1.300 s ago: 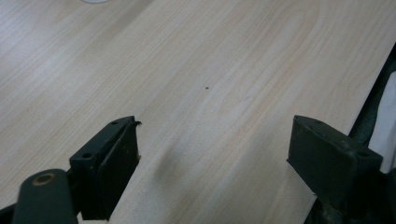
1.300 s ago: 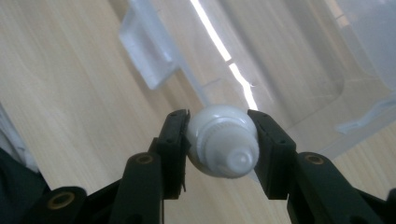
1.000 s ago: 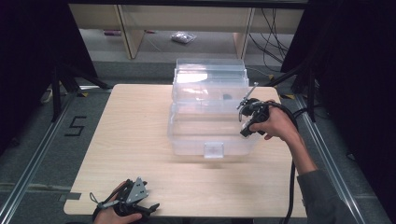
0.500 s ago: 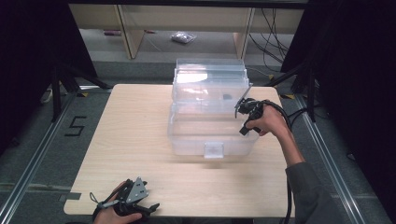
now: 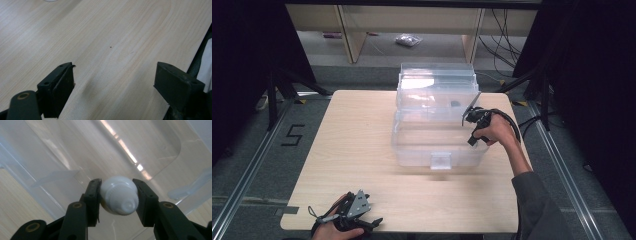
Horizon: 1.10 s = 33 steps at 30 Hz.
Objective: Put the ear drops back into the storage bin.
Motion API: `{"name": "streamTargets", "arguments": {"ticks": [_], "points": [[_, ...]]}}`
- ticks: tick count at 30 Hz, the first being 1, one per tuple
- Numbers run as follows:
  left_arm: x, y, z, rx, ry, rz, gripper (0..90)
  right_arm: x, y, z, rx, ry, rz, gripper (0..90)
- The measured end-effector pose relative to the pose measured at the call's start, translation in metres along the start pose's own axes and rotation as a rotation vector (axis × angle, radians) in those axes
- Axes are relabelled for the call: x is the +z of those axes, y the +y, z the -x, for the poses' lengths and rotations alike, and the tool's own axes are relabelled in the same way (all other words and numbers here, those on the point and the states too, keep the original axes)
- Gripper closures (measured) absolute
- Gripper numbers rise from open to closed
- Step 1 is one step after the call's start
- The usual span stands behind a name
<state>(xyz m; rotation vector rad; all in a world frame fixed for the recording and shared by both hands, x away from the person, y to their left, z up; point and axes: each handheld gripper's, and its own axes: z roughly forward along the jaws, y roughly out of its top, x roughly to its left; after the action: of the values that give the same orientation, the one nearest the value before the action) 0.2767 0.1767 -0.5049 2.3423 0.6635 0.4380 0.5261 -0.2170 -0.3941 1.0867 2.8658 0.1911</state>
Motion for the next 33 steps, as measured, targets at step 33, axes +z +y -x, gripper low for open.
{"name": "streamTargets", "arguments": {"ticks": [33], "points": [[0.0, 0.0, 0.0, 0.005, 0.005, -0.006, 15.7, 0.035, 0.011, 0.0, 0.037, 0.009, -0.077, 60.1]]}}
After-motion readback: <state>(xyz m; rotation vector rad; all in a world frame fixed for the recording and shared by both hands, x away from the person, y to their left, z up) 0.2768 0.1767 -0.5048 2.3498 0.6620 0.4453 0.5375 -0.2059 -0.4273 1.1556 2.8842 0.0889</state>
